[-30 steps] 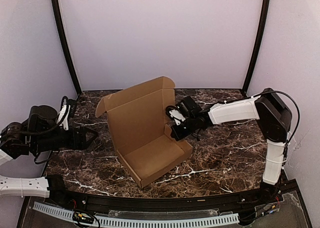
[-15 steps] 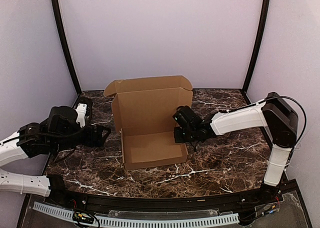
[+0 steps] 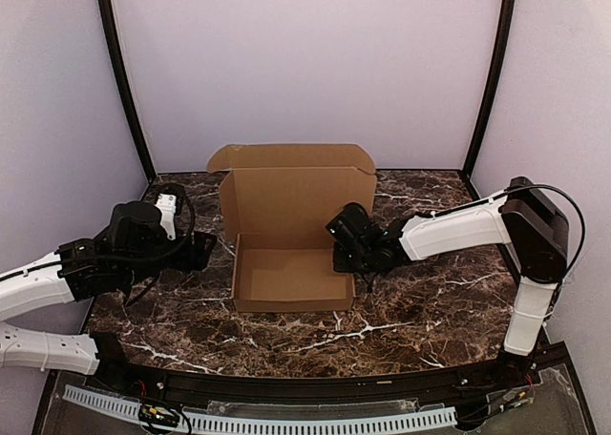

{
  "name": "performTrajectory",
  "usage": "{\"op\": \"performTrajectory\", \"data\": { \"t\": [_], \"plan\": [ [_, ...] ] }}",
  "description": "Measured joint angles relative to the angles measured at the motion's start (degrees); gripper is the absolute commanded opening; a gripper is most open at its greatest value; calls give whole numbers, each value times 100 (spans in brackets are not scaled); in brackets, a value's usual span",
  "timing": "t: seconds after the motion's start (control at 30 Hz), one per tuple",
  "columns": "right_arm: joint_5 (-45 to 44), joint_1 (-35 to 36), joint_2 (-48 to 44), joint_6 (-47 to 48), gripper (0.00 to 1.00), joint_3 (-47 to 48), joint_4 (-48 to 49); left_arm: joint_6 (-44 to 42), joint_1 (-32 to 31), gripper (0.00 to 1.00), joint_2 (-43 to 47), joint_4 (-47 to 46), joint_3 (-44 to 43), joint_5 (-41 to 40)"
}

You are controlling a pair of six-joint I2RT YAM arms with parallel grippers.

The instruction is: Fold the paper box

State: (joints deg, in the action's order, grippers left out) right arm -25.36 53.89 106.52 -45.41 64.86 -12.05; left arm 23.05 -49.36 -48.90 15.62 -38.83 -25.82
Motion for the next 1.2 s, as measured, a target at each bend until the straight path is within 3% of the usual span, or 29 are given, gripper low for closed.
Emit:
{"op": "performTrajectory", "data": {
  "t": [0.13,0.47,0.77,0.9,1.03,1.1,1.17,1.2],
  "plan": [
    [7,0,15,-52,27,13,-37,-39,155,83,-157,-142,48,155],
    [105,2,-35,94,47,-11,-44,-157,352,83,-328,-422,306,282],
    [306,2,-1147,664,64,-234,-81,-361,531,76,-588,-616,339,407],
    [361,-24,-1799,1014,65,-557,-127,-470,752,64,-682,-623,330,562],
    [409,-205,-2380,1392,59,-868,-269,-540,1147,30,-673,-680,319,767],
    [417,-402,-2684,1620,51,-999,-348,-608,1355,16,-680,-719,306,914],
    [455,-616,-2935,1840,37,-1062,-400,-614,1539,3,-721,-745,251,1047],
    [496,-748,-3049,1943,30,-1075,-420,-629,1633,2,-767,-785,210,1104]
  ]
}}
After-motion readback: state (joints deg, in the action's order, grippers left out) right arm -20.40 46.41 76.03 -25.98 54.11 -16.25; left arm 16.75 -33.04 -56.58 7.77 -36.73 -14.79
